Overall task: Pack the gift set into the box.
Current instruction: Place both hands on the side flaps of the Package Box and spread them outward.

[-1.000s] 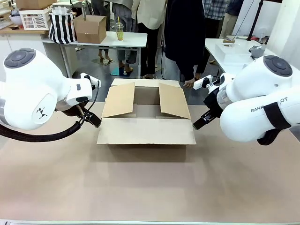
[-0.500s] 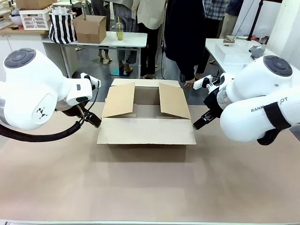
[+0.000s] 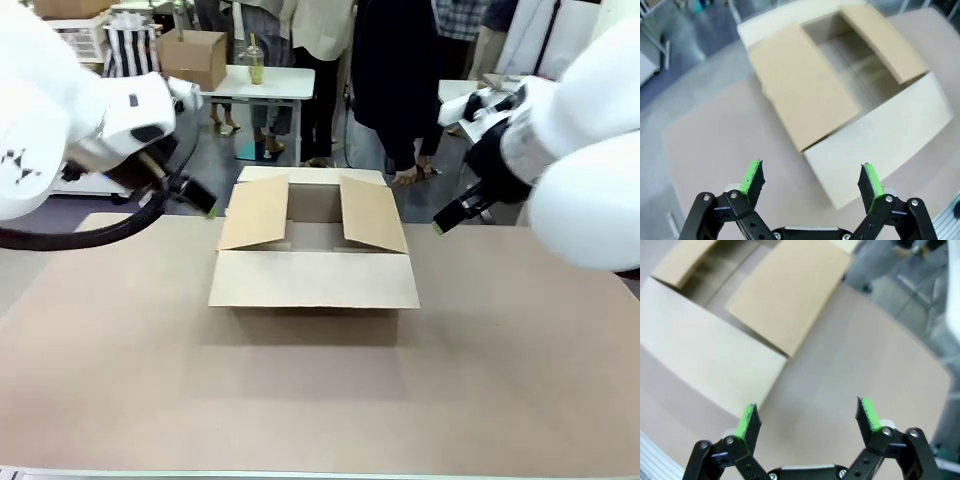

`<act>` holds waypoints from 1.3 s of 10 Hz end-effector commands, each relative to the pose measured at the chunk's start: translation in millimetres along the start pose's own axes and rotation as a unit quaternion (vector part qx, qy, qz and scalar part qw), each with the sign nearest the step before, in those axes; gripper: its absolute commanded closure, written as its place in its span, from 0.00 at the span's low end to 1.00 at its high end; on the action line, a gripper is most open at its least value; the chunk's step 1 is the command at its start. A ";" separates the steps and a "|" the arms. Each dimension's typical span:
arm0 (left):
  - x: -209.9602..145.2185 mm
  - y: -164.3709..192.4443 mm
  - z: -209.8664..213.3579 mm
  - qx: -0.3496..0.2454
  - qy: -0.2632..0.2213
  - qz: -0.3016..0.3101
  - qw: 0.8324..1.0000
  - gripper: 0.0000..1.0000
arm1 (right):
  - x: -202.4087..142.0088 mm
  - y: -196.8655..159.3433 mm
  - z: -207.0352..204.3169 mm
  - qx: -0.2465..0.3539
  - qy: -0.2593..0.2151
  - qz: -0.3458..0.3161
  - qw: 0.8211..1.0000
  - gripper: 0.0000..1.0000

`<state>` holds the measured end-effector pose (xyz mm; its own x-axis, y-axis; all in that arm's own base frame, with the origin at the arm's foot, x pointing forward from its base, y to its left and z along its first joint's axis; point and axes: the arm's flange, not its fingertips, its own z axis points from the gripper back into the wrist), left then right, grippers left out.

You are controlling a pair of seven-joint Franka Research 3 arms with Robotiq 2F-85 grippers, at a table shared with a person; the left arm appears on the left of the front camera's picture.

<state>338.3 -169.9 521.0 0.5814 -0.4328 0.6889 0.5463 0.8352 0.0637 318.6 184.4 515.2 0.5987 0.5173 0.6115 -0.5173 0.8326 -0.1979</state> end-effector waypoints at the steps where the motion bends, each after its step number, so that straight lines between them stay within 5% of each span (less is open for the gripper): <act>1: -17.5 11.5 -30.3 0.005 0.060 0.001 0.998 0.00 | -13.0 -13.9 -32.4 0.007 0.048 -0.008 0.999 0.00; 2: -17.5 11.5 -30.3 0.005 0.060 0.001 0.998 0.00 | -13.0 -13.9 -32.4 0.007 0.048 -0.008 0.999 0.00; 3: -17.5 11.5 -30.3 0.005 0.060 0.001 0.998 0.00 | -0.5 2.7 6.9 -0.002 -0.003 0.001 1.000 0.00; 4: -5.8 2.0 -7.8 -0.001 0.019 0.001 1.000 0.00 | -7.9 -10.1 4.0 0.085 0.007 -0.055 0.995 0.00; 5: -6.9 5.9 3.2 -0.114 0.001 0.023 0.993 0.00 | -16.2 -25.1 16.0 0.194 -0.027 -0.120 0.973 0.00; 7: -24.6 35.9 34.4 -0.340 -0.054 0.058 0.937 0.00 | -42.5 -56.1 52.6 0.360 -0.114 -0.265 0.887 0.00; 8: -38.3 59.3 49.9 -0.357 -0.096 0.110 0.923 0.00 | -67.7 -78.2 69.1 0.433 -0.156 -0.281 0.842 0.00; 10: -63.8 84.8 65.7 -0.351 -0.157 0.155 0.910 0.00 | -109.1 -124.6 73.9 0.487 -0.243 -0.290 0.787 0.00; 13: -88.9 108.4 64.4 -0.374 -0.208 0.197 0.882 0.00 | -114.6 -145.7 27.4 0.516 -0.206 -0.309 0.772 0.00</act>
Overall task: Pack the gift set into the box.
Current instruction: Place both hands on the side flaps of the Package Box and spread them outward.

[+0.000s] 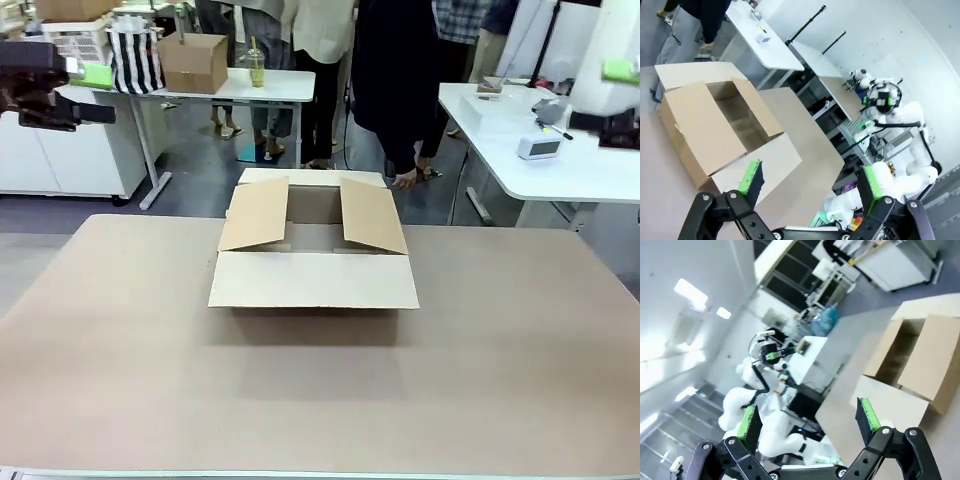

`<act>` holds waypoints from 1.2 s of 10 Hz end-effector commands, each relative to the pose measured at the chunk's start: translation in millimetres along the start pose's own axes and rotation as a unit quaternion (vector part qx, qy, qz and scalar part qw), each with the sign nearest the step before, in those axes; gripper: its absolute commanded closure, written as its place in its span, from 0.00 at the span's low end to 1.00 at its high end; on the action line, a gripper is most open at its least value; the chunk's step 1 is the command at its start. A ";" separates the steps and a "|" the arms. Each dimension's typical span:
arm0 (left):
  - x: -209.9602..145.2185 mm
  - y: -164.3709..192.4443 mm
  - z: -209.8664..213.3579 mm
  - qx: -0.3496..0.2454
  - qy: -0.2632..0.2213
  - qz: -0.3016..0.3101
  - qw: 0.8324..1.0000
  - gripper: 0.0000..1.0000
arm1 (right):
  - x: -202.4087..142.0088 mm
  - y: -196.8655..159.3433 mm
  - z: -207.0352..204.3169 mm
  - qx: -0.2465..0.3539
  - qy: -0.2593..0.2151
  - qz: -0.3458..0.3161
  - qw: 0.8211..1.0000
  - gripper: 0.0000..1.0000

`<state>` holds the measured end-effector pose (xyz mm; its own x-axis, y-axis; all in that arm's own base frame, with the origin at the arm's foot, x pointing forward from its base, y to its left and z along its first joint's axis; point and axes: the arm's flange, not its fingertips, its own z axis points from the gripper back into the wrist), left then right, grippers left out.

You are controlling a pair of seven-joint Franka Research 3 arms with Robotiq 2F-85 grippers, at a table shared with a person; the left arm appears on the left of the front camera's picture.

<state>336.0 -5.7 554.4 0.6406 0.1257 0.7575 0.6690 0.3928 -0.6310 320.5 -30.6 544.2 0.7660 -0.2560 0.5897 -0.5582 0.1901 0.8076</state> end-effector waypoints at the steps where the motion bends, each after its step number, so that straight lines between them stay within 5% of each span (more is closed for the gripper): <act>1: -52.3 12.7 -9.5 0.014 -0.013 0.013 1.000 0.00 | -41.9 -41.6 -35.1 -0.031 0.035 -0.020 0.999 0.00; 2: 0.0 0.0 0.0 0.000 0.000 0.000 1.000 0.00 | 0.0 0.0 0.0 0.000 0.000 0.000 1.000 0.00; 12: 0.0 0.0 0.0 0.000 0.000 0.000 1.000 0.00 | 0.0 0.0 0.0 0.000 0.000 0.000 1.000 0.00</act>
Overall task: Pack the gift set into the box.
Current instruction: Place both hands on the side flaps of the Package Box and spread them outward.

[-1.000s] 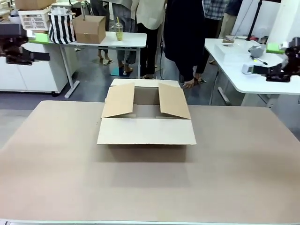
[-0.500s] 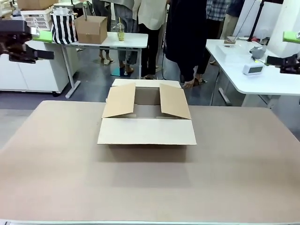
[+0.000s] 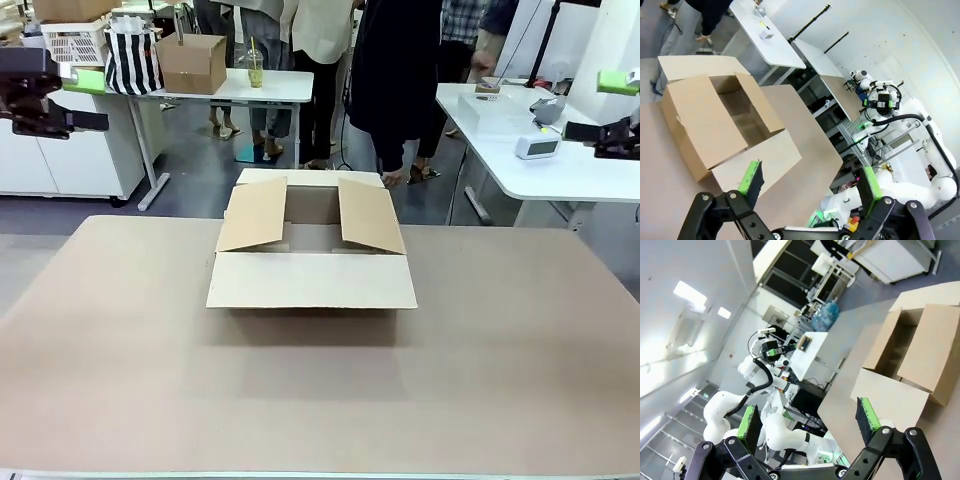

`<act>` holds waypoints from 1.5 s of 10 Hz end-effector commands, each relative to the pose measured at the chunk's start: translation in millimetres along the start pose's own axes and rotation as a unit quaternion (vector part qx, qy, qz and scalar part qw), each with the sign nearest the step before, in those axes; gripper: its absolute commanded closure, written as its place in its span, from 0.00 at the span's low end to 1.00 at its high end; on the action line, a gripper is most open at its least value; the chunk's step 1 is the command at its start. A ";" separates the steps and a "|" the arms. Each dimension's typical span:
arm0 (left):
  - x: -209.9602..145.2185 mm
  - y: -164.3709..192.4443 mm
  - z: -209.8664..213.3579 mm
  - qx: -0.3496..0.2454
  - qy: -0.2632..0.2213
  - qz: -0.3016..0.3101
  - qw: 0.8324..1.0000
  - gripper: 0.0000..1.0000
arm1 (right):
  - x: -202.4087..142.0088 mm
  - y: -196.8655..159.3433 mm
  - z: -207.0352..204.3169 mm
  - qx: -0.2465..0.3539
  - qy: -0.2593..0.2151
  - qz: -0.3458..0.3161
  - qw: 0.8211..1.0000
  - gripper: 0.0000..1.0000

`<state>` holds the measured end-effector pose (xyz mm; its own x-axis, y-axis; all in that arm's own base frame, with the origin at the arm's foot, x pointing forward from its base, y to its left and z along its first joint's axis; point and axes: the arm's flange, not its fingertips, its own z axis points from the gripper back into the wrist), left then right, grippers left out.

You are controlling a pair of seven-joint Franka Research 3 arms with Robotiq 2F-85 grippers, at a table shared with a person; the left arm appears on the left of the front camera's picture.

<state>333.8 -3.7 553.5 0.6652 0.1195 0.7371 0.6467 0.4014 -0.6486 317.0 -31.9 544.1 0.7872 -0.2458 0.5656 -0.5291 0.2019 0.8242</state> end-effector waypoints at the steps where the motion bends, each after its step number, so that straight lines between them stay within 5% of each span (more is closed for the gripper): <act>1: -0.3 0.8 -0.1 -0.002 -0.002 0.000 1.000 0.00 | 2.5 -1.4 -2.4 0.010 -0.008 0.015 1.000 0.00; 4: -1.8 0.6 2.1 0.006 0.006 0.003 1.000 0.00 | 2.5 -1.4 -2.4 0.010 -0.008 0.015 1.000 0.00; 7: 53.0 -10.2 -102.7 0.063 0.195 0.020 0.979 0.00 | 2.5 -1.4 -2.4 0.010 -0.008 0.015 1.000 0.00; 11: 45.6 -3.4 -258.0 0.250 0.304 -0.039 0.918 0.00 | 2.5 -1.4 -2.4 0.010 -0.008 0.015 1.000 0.00; 14: 25.5 -2.3 -329.5 0.412 0.259 -0.161 0.859 0.00 | 2.5 -1.4 -2.4 0.010 -0.008 0.015 1.000 0.00; 15: 15.0 2.8 -346.0 0.415 0.282 -0.163 0.849 0.00 | 2.5 -1.4 -2.4 0.010 -0.008 0.015 1.000 0.00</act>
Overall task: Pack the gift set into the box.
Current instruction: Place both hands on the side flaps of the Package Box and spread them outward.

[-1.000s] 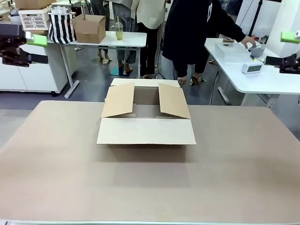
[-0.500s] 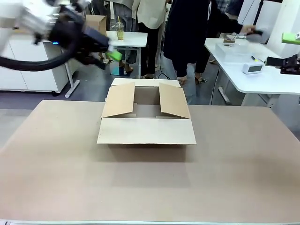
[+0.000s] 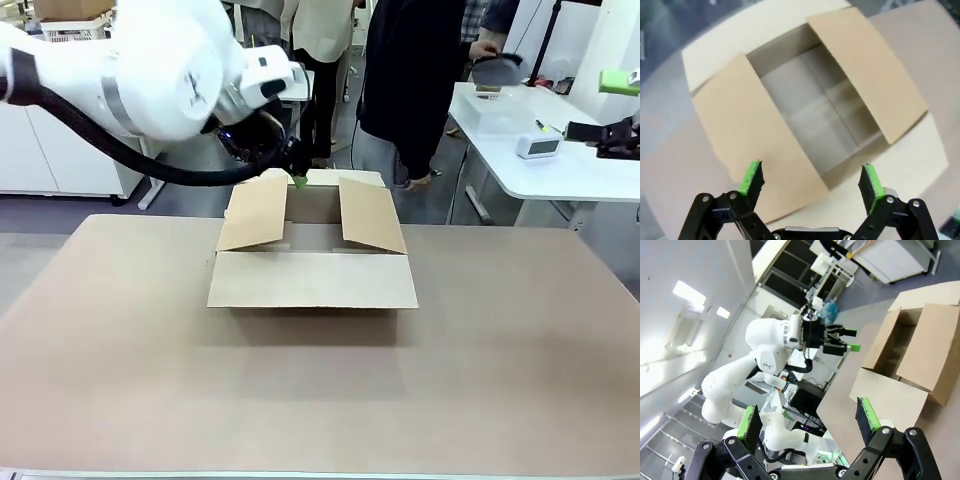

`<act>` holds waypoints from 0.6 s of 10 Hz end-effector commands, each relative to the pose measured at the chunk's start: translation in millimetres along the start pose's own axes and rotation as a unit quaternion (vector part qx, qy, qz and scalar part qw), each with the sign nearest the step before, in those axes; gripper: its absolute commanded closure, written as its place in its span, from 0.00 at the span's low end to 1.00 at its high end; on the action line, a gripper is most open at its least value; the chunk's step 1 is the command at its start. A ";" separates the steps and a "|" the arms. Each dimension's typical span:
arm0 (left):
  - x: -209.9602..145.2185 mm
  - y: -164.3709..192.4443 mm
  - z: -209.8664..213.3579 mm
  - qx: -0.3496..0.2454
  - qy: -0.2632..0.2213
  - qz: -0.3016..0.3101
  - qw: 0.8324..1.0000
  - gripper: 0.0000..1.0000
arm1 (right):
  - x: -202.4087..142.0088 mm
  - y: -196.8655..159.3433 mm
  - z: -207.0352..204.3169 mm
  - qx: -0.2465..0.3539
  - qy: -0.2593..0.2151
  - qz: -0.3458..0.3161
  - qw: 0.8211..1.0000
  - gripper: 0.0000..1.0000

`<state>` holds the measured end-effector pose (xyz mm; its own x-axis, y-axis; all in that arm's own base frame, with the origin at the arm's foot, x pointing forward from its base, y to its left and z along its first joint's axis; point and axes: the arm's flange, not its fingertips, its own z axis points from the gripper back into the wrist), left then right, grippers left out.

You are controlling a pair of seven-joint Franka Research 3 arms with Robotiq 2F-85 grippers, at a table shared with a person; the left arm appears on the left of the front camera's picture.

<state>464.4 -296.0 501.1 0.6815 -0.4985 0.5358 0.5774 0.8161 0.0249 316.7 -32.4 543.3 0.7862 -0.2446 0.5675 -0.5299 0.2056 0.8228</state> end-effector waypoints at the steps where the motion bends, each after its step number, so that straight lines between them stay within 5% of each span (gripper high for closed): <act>1: 13.3 -13.1 -32.7 0.080 0.038 0.022 0.996 0.00 | 3.1 -0.8 -2.9 0.012 -0.009 0.013 1.000 0.00; 3: 14.8 -7.6 -61.9 0.046 0.078 0.068 0.994 0.00 | 3.1 -0.8 -2.9 0.012 -0.009 0.013 1.000 0.00; 4: 21.2 2.6 -44.7 -0.113 0.063 0.116 0.985 0.00 | 3.1 -0.8 -2.9 0.012 -0.009 0.013 1.000 0.00; 5: -9.8 0.7 -50.0 0.067 0.060 0.027 0.996 0.00 | 3.1 -0.8 -2.9 0.012 -0.009 0.013 1.000 0.00; 6: -9.8 0.7 -50.0 0.067 0.060 0.027 0.996 0.00 | 3.1 -0.8 -2.9 0.012 -0.009 0.013 1.000 0.00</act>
<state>491.9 -316.7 446.4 0.7843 -0.4579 0.4186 0.4988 0.8666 0.0134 316.9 -32.4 543.0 0.7860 -0.2444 0.5678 -0.5304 0.2053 0.8225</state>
